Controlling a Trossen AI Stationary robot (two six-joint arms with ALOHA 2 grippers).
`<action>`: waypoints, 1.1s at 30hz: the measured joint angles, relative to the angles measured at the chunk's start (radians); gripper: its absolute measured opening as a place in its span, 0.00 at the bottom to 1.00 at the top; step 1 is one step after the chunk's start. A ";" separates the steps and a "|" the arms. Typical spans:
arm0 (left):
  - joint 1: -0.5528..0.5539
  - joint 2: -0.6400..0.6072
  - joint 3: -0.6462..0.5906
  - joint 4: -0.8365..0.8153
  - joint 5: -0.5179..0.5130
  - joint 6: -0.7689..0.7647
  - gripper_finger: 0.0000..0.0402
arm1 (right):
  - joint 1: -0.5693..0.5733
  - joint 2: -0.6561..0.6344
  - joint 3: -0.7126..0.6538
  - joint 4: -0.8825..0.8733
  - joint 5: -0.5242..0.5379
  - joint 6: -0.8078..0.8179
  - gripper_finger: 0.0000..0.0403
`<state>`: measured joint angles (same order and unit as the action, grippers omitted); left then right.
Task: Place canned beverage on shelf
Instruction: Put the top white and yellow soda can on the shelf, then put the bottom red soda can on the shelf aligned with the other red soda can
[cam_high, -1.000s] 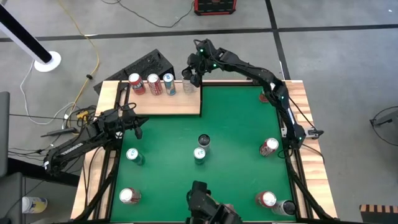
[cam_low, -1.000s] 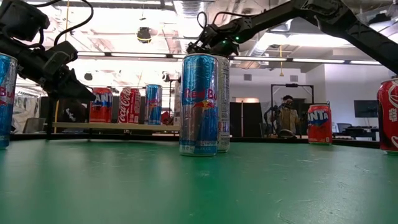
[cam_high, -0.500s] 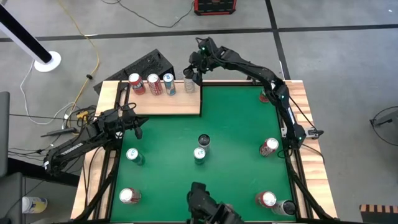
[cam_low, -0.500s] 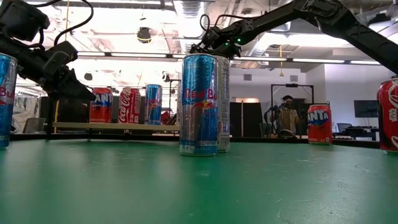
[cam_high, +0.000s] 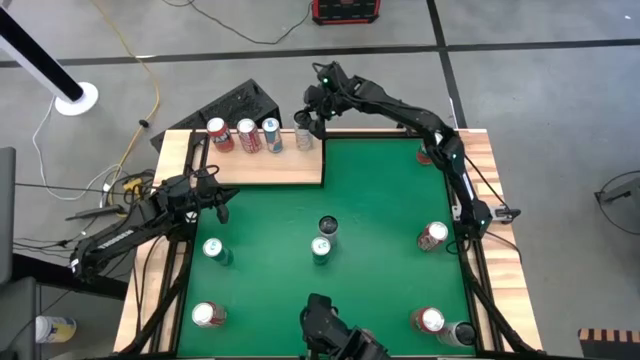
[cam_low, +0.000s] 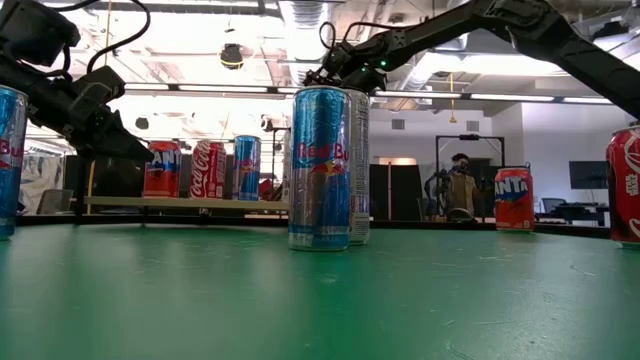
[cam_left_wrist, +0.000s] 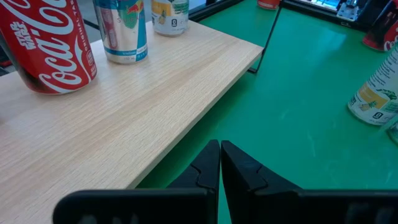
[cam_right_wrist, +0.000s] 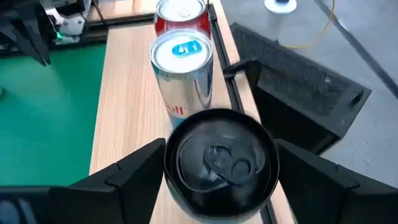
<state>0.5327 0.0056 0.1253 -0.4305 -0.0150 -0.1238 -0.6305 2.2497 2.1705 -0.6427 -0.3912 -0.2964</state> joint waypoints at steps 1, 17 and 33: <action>0.000 0.000 0.000 0.000 0.000 0.000 0.00 | 0.000 0.002 -0.002 -0.014 0.002 0.001 0.83; 0.000 0.000 0.000 0.000 0.000 0.000 0.00 | -0.003 -0.008 0.082 -0.042 0.003 0.003 0.88; 0.000 0.000 0.000 0.000 0.000 0.000 0.00 | 0.059 -0.177 0.169 -0.412 0.033 0.038 0.88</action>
<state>0.5323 0.0055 0.1253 -0.4305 -0.0147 -0.1238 -0.5715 2.0724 2.3394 -1.0551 -0.3582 -0.2579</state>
